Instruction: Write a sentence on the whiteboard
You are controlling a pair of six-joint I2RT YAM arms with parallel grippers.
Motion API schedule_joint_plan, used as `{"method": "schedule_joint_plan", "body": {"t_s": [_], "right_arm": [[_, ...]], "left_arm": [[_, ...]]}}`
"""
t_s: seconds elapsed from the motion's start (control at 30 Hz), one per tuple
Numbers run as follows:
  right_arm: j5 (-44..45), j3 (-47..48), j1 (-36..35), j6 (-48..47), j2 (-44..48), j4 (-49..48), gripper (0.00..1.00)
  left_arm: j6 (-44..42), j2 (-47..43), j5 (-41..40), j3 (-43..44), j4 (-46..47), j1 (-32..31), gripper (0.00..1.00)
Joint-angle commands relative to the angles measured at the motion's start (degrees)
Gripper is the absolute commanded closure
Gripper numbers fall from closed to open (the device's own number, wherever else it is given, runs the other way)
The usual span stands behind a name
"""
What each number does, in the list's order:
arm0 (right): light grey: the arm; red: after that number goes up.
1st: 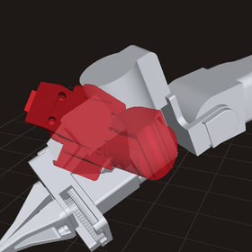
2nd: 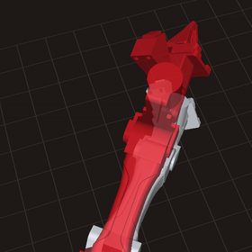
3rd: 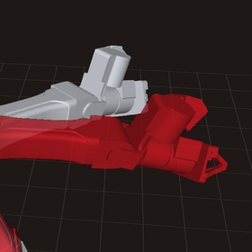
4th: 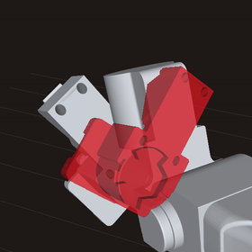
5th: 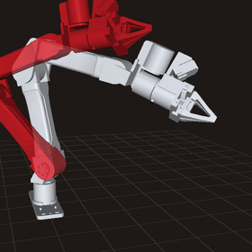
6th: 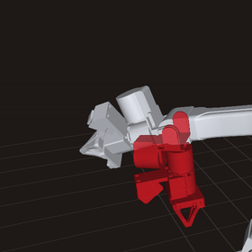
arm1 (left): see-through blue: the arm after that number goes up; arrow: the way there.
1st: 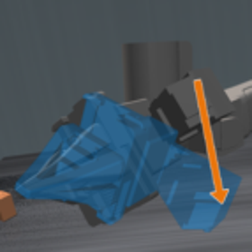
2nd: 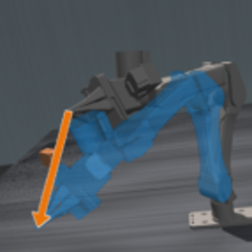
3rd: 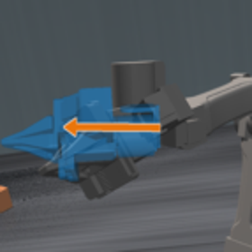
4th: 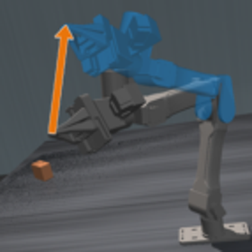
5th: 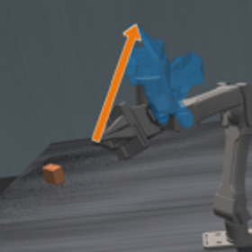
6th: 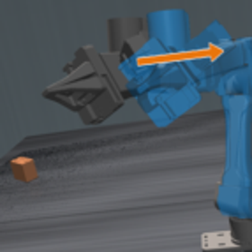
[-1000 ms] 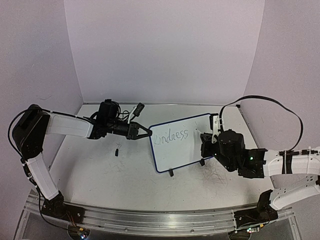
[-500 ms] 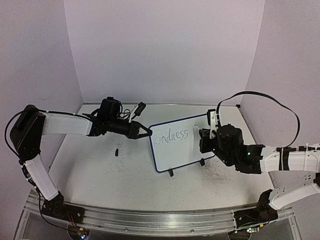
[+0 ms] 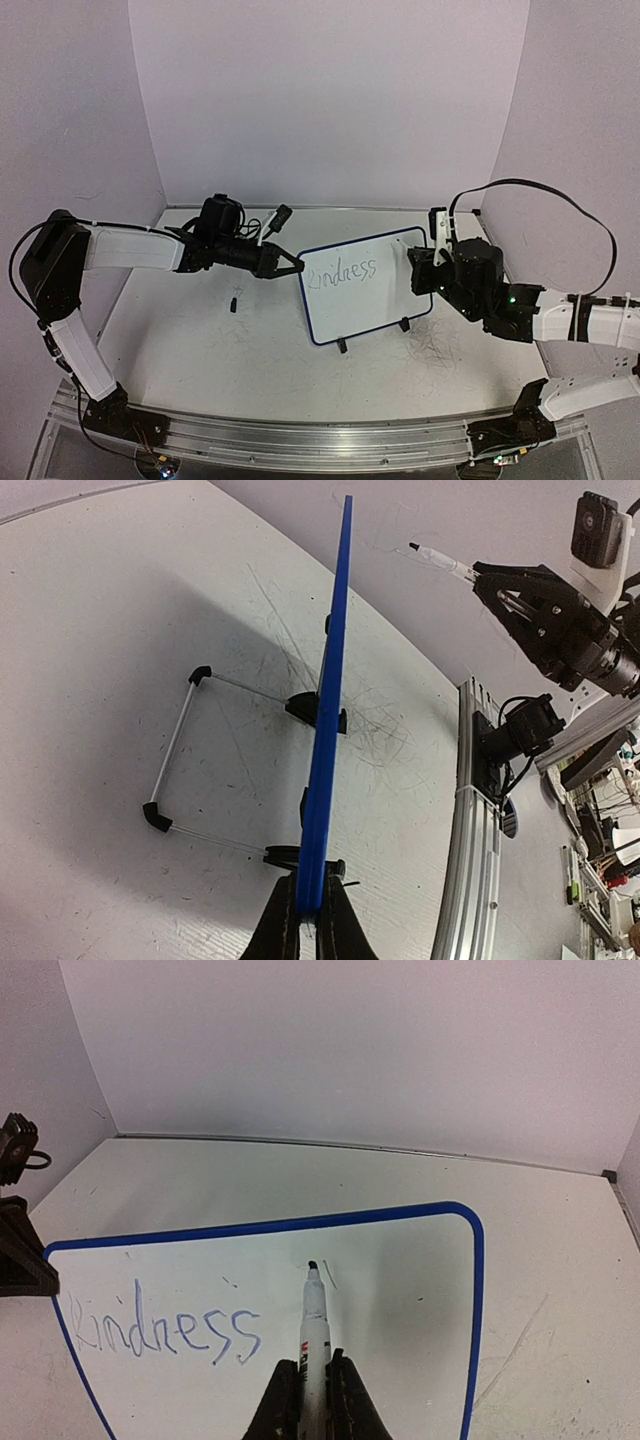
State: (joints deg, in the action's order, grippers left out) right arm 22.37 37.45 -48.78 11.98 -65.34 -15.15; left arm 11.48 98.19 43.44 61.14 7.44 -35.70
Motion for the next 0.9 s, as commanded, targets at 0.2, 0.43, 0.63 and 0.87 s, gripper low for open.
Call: {"method": "schedule_joint_plan", "body": {"t_s": [0.2, 0.43, 0.63, 0.87], "right_arm": [[-4.3, 0.5, 1.4, -2.8, 1.5, -0.1, 1.00], [-3.7, 0.3, 1.4, -3.5, 1.3, -0.2, 1.00], [-3.5, -0.8, 1.8, -4.5, 1.4, -1.6, 1.00], [-5.1, -0.5, 1.9, -4.0, 1.0, -2.5, 1.00]], "left_arm": [[-3.4, -1.0, -3.1, 0.5, -1.7, 0.2, 1.00], [-1.9, -1.4, -3.8, 0.5, -1.7, 0.2, 1.00], [-1.7, -1.1, -3.5, 0.8, -2.3, 0.2, 1.00], [-2.2, -1.2, -3.6, 0.7, -2.4, 0.2, 1.00]]}}
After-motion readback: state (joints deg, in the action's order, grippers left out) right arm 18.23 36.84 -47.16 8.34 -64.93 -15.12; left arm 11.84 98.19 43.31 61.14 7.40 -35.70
